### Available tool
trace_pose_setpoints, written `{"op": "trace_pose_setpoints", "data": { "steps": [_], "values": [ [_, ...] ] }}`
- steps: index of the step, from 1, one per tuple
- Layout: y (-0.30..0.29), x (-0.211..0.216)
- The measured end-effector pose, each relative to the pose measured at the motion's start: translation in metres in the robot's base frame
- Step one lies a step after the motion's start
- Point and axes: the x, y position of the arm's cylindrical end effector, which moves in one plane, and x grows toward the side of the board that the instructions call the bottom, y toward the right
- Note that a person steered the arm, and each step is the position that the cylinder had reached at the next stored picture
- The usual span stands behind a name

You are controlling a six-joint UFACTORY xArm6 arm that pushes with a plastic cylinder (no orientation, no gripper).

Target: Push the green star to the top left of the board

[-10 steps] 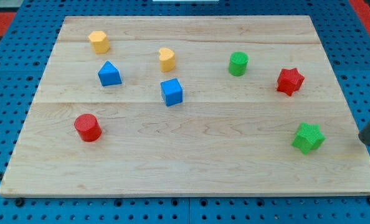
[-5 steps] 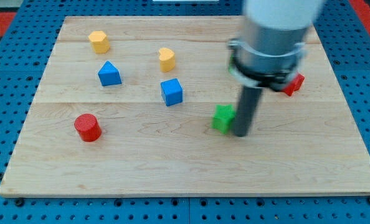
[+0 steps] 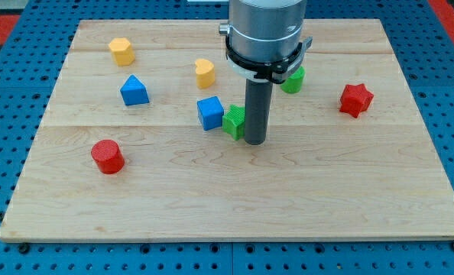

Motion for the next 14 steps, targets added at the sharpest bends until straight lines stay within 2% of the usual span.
{"op": "trace_pose_setpoints", "data": {
  "steps": [1, 2, 4, 6, 8, 9, 10, 11, 12, 13, 14],
  "values": [
    [-0.055, -0.002],
    [-0.054, -0.048],
    [0.005, -0.085],
    [0.015, -0.085],
    [0.009, -0.159],
    [0.031, -0.157],
    [0.03, -0.172],
    [-0.009, -0.215],
    [0.05, -0.24],
    [0.047, -0.267],
    [-0.007, -0.268]
  ]
}}
